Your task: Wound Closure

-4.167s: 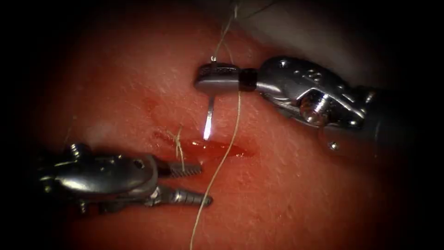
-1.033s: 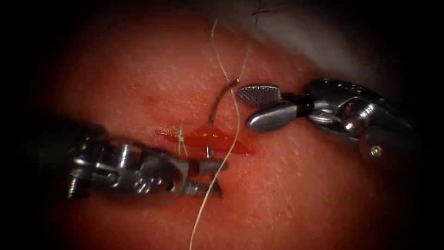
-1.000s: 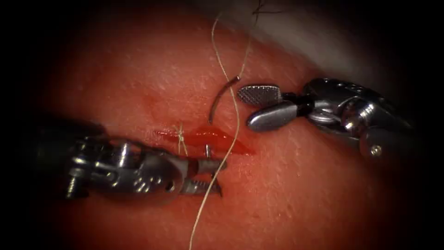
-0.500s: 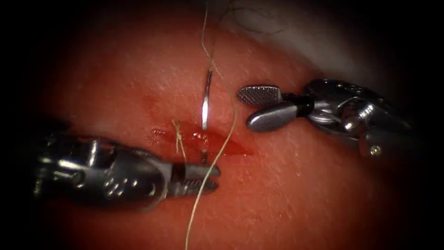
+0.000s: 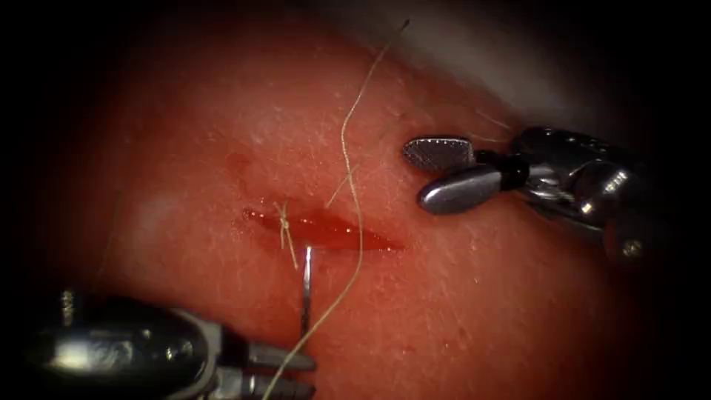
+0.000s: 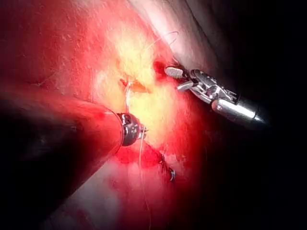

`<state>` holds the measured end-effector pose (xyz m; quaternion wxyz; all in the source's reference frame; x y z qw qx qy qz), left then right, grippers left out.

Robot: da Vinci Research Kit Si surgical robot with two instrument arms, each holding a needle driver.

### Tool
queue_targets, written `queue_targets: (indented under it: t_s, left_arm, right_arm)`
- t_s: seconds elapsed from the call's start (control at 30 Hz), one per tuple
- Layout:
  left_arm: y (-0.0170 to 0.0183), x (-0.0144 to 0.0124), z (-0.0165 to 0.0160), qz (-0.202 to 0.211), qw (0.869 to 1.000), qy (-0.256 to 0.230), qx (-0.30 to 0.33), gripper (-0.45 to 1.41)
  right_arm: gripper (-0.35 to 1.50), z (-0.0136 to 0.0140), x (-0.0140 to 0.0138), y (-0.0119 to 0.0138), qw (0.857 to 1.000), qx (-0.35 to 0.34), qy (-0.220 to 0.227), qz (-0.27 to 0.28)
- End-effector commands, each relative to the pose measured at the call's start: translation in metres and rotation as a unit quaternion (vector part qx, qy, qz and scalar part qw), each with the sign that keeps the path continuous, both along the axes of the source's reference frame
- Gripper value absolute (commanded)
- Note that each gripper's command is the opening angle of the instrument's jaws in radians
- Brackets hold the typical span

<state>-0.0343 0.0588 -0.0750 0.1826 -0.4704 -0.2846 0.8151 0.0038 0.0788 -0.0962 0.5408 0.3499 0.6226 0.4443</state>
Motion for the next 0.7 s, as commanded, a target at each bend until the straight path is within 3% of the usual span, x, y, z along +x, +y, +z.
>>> queue_targets:
  t_s: [0.03, 0.13, 0.23, 0.33, 0.53, 0.7]
  left_arm:
    - [-0.0005, -0.0003, 0.0006, 0.000, 1.000, 0.001, 0.002, -0.35]
    - [-0.0005, -0.0004, 0.0006, 0.002, 1.000, 0.000, -0.003, -0.35]
    - [-0.0004, -0.0004, 0.0006, 0.002, 1.000, 0.001, -0.005, -0.35]
    - [-0.0002, -0.0004, 0.0005, -0.001, 1.000, 0.002, -0.006, -0.35]
    - [0.0001, -0.0004, -0.0001, -0.003, 1.000, 0.002, -0.005, -0.35]
    - [0.0000, -0.0005, -0.0002, -0.002, 1.000, 0.004, -0.004, -0.35]
  right_arm:
    - [0.74, -0.0007, 0.0013, 0.0002, 1.000, -0.018, -0.002, -0.017]
    - [0.68, -0.0040, 0.0033, -0.0009, 0.990, -0.101, -0.008, -0.103]
    - [0.69, -0.0064, 0.0047, -0.0026, 0.975, -0.166, -0.003, -0.145]
    - [0.73, -0.0087, 0.0063, -0.0052, 0.947, -0.249, -0.003, -0.203]
    - [0.73, -0.0089, 0.0084, -0.0052, 0.912, -0.349, -0.044, -0.212]
    - [0.63, -0.0081, 0.0081, -0.0042, 0.890, -0.393, -0.083, -0.216]
